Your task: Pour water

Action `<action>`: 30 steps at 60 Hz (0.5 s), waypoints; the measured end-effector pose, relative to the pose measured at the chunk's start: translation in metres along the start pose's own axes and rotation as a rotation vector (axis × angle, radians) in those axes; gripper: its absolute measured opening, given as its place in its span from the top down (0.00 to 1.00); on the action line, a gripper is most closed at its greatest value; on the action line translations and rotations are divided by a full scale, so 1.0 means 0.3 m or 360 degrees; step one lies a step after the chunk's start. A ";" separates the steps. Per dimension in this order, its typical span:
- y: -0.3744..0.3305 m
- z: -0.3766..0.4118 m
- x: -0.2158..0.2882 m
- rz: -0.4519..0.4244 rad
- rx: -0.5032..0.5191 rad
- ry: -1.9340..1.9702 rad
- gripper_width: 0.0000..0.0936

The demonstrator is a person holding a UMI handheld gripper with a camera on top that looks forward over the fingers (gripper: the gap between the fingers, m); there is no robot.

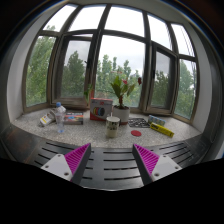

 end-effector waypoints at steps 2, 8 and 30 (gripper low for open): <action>0.006 -0.001 -0.023 0.0011 -0.0003 -0.0004 0.09; 0.035 0.046 -0.068 0.0044 -0.0014 -0.0003 0.09; 0.134 0.456 -0.280 0.0149 -0.0031 0.0058 0.09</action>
Point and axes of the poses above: the point between the fingertips, and its own axes, seen from behind it with the camera up: z to the left, x up, y forward, the way the camera looks, the point moved 8 cm from there along -y, backward, against the way the camera looks, and after that the axes turned 1 degree about x, right-handed, at the moved point
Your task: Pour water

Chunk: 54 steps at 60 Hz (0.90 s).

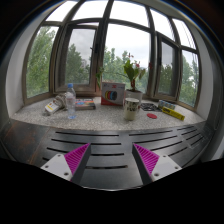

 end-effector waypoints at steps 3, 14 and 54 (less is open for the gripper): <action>0.029 0.081 -0.010 0.0009 0.0022 0.0007 0.09; 0.230 0.376 0.069 -0.0036 0.0123 0.0024 0.09; 1.139 0.811 0.468 -0.0361 0.0223 -0.0042 0.50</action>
Point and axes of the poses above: the point between the fingertips, and its own axes, seen from behind it with the camera up: z to the left, x up, y forward, the way the camera looks, the point moved 8 cm from there along -y, backward, against the way the camera looks, and after that the axes turned 1 degree about x, right-handed, at the moved point
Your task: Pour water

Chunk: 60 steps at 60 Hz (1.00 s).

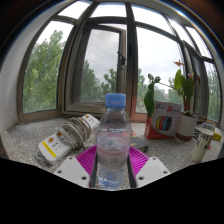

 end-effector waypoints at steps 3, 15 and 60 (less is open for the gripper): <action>0.007 0.004 -0.002 -0.0012 0.0012 0.0022 0.56; 0.008 -0.007 -0.001 -0.0039 0.0056 0.0056 0.71; -0.239 -0.732 0.681 -0.0613 0.1357 0.3028 0.71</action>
Point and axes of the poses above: the point between the fingertips, and its own axes, seen from behind it with the camera up: z to the left, x up, y forward, the way the camera looks, the point moved 8 cm from there along -y, backward, against the way the camera looks, and after that the axes turned 1 degree about x, right-handed, at the moved point
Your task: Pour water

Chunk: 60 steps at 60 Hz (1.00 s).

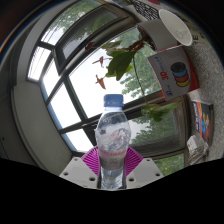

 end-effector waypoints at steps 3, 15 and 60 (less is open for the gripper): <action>-0.033 0.010 0.063 -0.0071 0.0015 0.0194 0.71; -0.103 -0.084 0.318 -0.0346 -0.0042 0.0532 0.71; 0.011 0.452 0.559 -0.0011 -0.0203 -0.1404 0.71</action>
Point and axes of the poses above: the point between the fingertips, and its own axes, seen from behind it with the camera up: z to the left, x up, y forward, the way the camera looks, the point moved 8 cm from there along -y, backward, against the way the camera looks, and after that the axes turned 1 degree about x, right-handed, at the moved point
